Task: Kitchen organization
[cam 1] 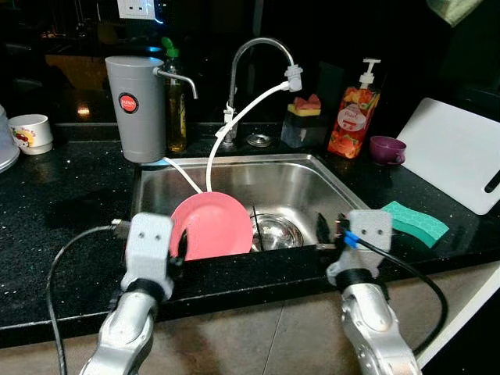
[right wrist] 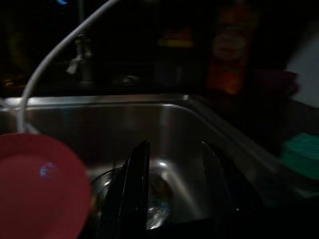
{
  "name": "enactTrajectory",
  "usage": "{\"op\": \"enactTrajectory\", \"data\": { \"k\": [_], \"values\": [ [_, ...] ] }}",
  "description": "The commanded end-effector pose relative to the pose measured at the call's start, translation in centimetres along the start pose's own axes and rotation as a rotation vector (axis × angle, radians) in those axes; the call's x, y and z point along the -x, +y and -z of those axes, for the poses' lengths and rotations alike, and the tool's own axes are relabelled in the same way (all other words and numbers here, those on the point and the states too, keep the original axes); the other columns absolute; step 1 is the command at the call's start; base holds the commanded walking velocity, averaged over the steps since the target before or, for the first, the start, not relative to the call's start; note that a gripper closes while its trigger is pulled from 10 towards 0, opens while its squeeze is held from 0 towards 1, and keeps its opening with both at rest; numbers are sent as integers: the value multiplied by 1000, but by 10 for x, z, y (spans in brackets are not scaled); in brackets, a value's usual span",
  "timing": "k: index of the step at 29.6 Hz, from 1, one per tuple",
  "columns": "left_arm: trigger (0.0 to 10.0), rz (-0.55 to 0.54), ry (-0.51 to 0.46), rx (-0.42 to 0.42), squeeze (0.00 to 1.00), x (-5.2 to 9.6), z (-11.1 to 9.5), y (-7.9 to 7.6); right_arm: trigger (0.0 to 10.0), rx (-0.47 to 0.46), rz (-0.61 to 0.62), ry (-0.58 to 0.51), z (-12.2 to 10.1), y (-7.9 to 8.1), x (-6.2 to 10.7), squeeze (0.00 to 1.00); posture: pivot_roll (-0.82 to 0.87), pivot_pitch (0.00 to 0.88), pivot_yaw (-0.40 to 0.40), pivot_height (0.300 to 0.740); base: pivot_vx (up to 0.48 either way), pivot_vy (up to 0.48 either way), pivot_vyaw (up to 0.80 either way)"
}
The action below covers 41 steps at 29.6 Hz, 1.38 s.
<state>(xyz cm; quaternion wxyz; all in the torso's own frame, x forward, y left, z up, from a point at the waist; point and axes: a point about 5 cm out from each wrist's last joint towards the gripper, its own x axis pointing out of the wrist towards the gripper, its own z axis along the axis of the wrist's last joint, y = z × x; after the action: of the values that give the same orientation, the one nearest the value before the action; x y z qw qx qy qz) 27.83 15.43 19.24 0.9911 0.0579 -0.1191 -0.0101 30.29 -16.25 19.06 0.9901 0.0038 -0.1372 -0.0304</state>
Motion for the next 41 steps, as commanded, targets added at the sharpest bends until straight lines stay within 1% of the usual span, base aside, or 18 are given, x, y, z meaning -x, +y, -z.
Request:
{"op": "enactTrajectory", "data": {
  "k": [1,2,3,4,5,7,9,13,16,18,20,23,27,30,32,35,39,41],
  "values": [
    [10000,-7,22,-9,0,3,8,3,10000,-7,30,13,4,-9,1,0,101,41,-86,740,0,0,0],
    [10000,0,25,3,0,4,11,4,10000,-1,40,11,7,-13,2,0,103,33,-85,740,0,0,0],
    [10000,0,25,3,0,4,11,4,10000,-1,40,11,7,-13,2,0,103,33,-85,740,0,0,0],
    [10000,53,12,38,0,4,13,1,10000,-32,46,0,8,-15,2,0,103,13,-78,740,0,0,0],
    [10000,75,6,51,0,3,13,-1,10000,-42,46,-5,8,-15,2,0,103,13,-78,740,0,0,0],
    [10000,88,-5,57,0,3,12,-2,10000,-48,47,-9,7,-14,2,0,105,19,-81,740,0,0,0],
    [10000,95,-19,65,0,1,9,-3,10000,-55,48,-14,6,-12,1,0,109,27,-87,740,0,0,0],
    [10000,115,-51,78,0,0,5,-4,10000,-55,11,-29,2,-5,-1,0,110,23,-84,740,0,0,0],
    [10000,116,-55,79,0,0,4,-4,10000,-56,12,-28,3,-5,-1,0,112,29,-87,740,0,0,0],
    [10000,109,-74,74,0,-3,-1,-2,10000,-78,20,-13,5,-4,-2,0,116,35,-95,740,0,0,0],
    [10000,108,-93,70,0,-5,-4,0,10000,-75,-6,-11,6,1,-3,0,118,38,-88,740,0,0,0],
    [10000,111,-97,70,0,-5,-5,1,10000,-75,-13,-13,6,2,-3,0,121,32,-79,740,0,0,0],
    [10000,135,-104,69,0,-6,-7,-2,10000,-83,6,-19,5,3,-7,0,124,39,-79,740,0,0,0],
    [10000,141,-109,66,0,-7,-9,-3,10000,-90,-13,-27,2,7,-8,0,124,40,-79,740,0,0,0],
    [10000,140,-111,66,0,-8,-9,-3,10000,-90,-26,-32,1,10,-10,0,125,36,-63,740,0,0,0],
    [10000,151,-111,65,0,-9,-9,-4,10000,-92,-17,-40,0,9,-11,0,134,44,-48,740,0,0,0],
    [10000,157,-116,64,0,-11,-11,-5,10000,-101,1,-39,0,8,-11,0,142,51,-60,740,0,0,0],
    [10000,154,-123,63,0,-12,-12,-5,10000,-98,-12,-37,1,9,-10,0,142,49,-61,740,0,0,0]
  ]
}}
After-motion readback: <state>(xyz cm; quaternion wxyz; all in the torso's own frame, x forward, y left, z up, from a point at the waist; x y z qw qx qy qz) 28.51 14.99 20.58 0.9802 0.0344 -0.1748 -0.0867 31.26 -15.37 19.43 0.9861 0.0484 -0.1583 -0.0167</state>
